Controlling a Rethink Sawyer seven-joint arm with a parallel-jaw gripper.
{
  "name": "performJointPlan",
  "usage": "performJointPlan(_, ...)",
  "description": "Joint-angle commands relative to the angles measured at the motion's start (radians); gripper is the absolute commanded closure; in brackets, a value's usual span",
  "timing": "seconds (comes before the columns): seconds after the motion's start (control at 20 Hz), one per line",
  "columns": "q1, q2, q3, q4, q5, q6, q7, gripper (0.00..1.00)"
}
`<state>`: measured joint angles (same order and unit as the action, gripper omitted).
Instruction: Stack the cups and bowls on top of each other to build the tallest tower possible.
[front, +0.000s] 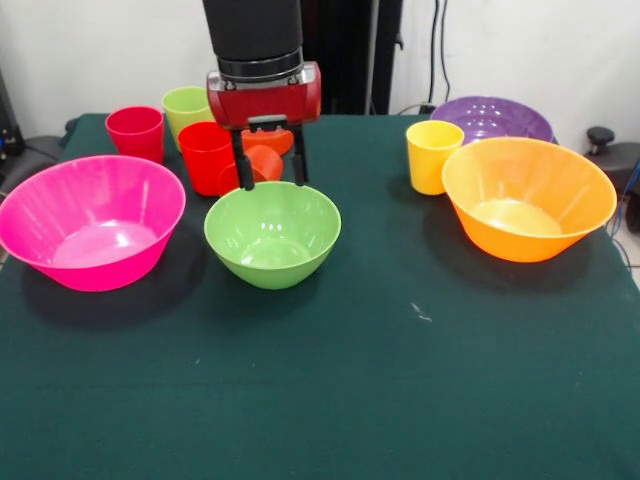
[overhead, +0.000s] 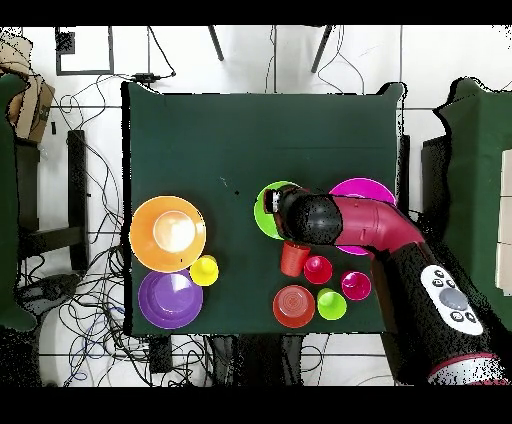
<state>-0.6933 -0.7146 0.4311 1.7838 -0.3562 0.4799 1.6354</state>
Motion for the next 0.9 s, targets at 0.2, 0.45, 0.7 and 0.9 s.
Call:
performJointPlan(0.2, -0.013, 0.072, 0.029, -0.040, -0.116, 0.045, -0.110, 0.00)
performJointPlan(0.45, -0.016, 0.078, 0.023, -0.074, -0.127, 0.077, -0.128, 0.00)
performJointPlan(0.7, -0.033, 0.022, 0.012, -0.046, -0.135, 0.090, -0.139, 0.00)
performJointPlan(0.9, -0.045, 0.006, 0.017, -0.050, -0.131, 0.111, -0.154, 0.00)
